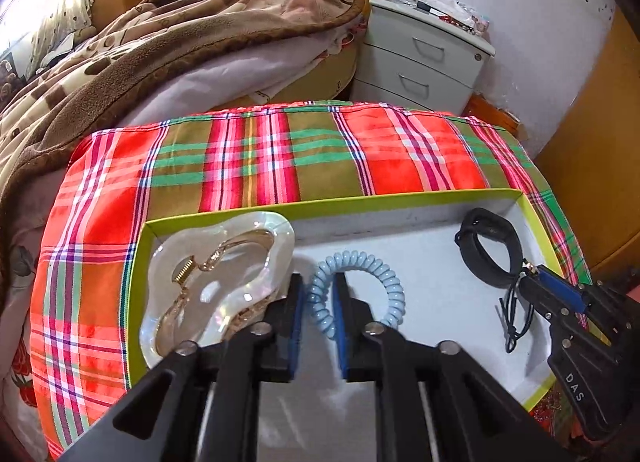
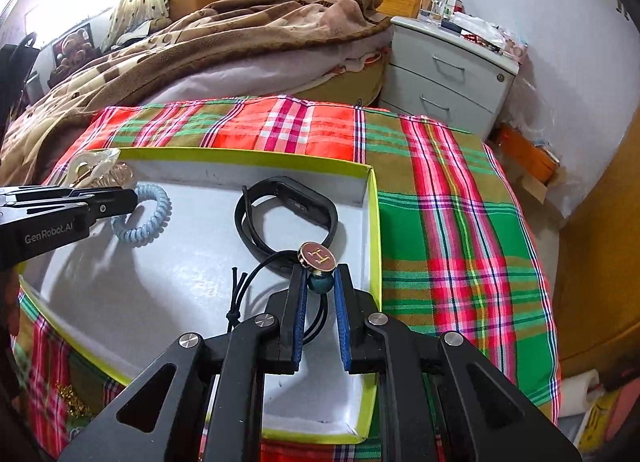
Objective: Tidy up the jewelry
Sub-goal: 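Open the left tool to release the blue coil while the right releases the necklace in the box, then move the left tool to the gold chain and grasp it while the right approaches the rhinestone clip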
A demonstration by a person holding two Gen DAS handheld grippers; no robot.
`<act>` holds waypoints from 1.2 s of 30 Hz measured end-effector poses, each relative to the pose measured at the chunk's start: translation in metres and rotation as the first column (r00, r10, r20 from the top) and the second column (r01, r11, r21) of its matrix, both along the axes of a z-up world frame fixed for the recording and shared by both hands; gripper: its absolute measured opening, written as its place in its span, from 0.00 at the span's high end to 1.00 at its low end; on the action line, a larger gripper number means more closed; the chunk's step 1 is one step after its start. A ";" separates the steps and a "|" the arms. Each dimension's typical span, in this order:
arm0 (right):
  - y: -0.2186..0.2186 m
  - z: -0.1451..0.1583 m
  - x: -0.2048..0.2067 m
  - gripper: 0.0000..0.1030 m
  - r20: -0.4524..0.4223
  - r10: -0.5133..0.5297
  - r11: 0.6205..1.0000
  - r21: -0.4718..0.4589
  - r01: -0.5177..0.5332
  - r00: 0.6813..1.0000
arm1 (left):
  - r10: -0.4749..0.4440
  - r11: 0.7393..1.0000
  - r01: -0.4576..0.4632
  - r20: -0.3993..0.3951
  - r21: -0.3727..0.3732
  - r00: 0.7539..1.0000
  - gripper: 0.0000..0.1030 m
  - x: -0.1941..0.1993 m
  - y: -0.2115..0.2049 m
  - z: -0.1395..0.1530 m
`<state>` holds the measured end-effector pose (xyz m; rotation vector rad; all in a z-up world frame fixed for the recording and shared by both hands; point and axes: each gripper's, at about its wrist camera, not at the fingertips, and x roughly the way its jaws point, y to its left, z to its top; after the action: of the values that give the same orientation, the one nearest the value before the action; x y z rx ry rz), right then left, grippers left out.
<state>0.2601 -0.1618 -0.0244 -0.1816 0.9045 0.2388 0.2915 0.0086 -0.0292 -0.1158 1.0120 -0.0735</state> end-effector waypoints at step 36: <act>-0.026 0.052 -0.093 0.59 0.104 -0.030 0.986 0.168 0.012 0.994 | -0.062 0.996 0.069 0.113 -0.056 0.992 0.58 -0.109 0.007 0.050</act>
<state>0.1670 -0.1873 0.0276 -0.0290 0.7767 0.2813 0.1823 0.0159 0.0203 -0.1315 0.9026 -0.1684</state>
